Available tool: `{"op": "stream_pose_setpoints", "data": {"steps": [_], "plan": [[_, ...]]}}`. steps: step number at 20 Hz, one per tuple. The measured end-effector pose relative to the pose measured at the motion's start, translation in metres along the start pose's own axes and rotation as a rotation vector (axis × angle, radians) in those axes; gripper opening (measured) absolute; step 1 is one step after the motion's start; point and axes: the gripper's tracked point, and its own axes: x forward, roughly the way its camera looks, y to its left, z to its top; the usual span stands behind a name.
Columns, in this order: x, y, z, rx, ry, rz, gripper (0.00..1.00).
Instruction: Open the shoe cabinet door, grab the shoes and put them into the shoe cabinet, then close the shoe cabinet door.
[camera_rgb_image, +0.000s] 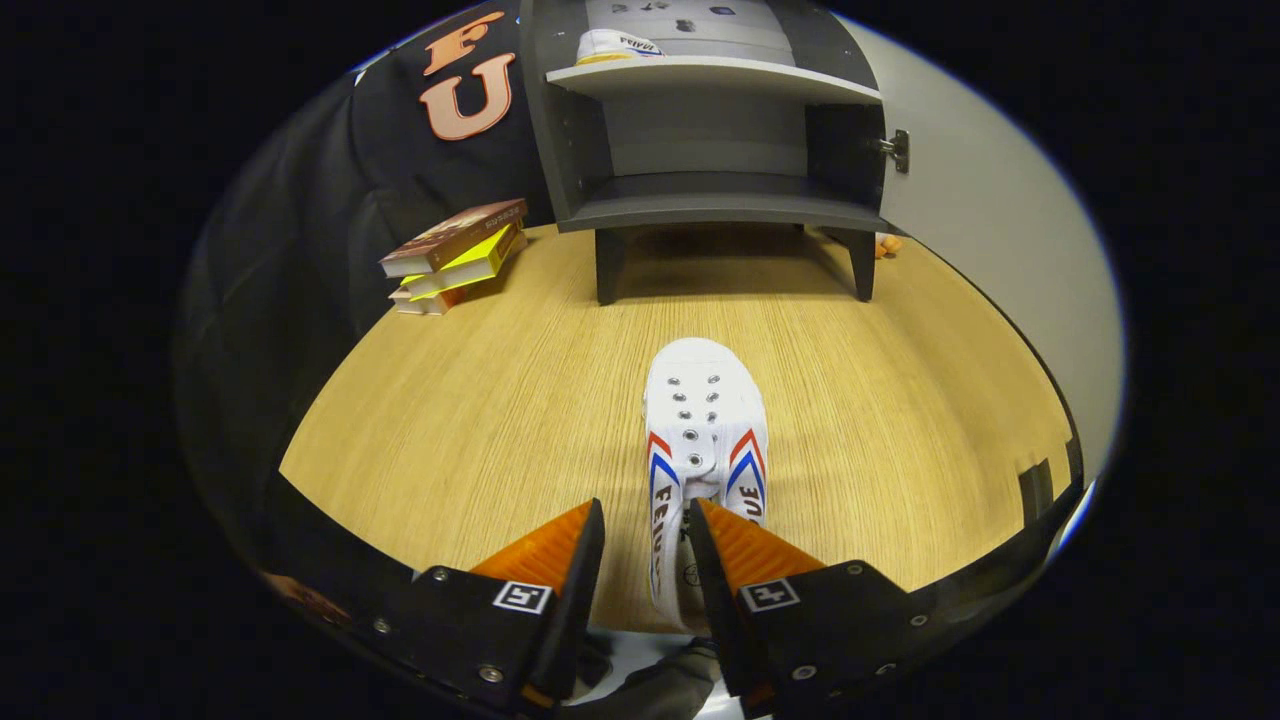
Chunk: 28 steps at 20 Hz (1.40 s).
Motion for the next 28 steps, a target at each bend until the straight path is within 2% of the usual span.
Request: {"op": "stream_pose_setpoints", "data": {"steps": [3, 5, 6, 10, 13, 20, 28], "plan": [[0.018, -0.003, -0.005, 0.037, -0.007, -0.016, 0.42], [0.025, -0.008, -0.006, 0.008, -0.037, -0.049, 0.32], [0.025, -0.008, -0.005, -0.001, -0.054, -0.058, 0.2], [0.026, -0.004, -0.007, -0.008, -0.023, -0.045, 0.03], [0.017, -0.003, 0.005, -0.085, -0.004, -0.069, 0.01], [-0.016, -0.008, 0.063, -0.091, -0.074, -0.047, 0.01], [-0.079, -0.029, 0.175, -0.105, -0.255, -0.039, 0.01]]}}
